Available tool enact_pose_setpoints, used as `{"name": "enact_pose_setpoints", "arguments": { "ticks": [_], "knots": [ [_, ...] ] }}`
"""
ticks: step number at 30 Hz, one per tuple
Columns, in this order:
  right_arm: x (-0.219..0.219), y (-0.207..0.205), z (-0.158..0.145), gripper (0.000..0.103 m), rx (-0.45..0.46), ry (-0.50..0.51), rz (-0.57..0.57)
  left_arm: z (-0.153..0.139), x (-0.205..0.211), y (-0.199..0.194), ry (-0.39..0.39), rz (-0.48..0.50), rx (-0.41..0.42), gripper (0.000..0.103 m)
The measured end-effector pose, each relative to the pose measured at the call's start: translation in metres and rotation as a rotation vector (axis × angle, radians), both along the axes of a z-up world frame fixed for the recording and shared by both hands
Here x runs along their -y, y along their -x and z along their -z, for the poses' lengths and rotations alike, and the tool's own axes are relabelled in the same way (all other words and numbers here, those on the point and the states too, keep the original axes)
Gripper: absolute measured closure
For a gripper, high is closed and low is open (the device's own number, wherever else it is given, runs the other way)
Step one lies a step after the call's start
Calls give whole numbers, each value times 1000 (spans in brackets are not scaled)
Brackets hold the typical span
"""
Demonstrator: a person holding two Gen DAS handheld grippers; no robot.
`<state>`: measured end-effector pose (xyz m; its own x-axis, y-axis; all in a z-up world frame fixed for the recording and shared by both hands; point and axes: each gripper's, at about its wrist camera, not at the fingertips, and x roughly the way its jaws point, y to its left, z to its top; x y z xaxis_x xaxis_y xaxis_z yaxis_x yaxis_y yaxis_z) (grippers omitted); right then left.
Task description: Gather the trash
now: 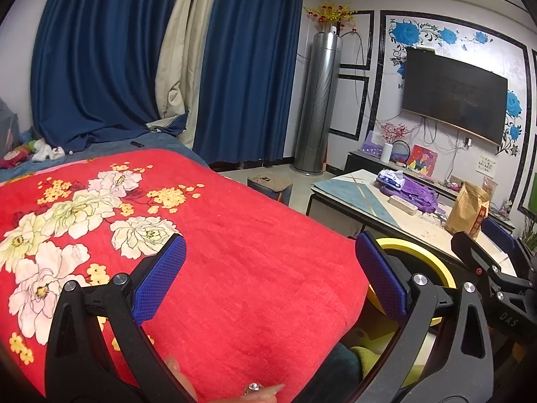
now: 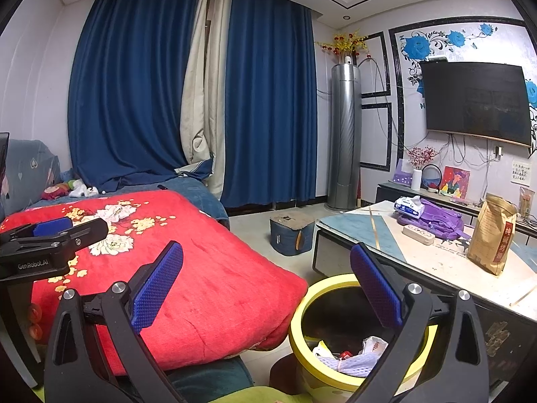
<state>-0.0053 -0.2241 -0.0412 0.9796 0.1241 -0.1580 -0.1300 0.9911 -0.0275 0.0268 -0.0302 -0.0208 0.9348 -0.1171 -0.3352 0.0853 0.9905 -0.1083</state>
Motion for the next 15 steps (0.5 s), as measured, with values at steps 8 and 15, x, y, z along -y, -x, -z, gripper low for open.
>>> {"name": "enact_pose_setpoints", "arguments": {
  "ticks": [8,15],
  "knots": [
    [-4,-5,-7,6,19,18,-20,-9,-22,-1,86,-45,-53,11],
    [-161,-66,-23,6,-218,57,-418,-19,-205,22,144,-614,-180,11]
  ]
}}
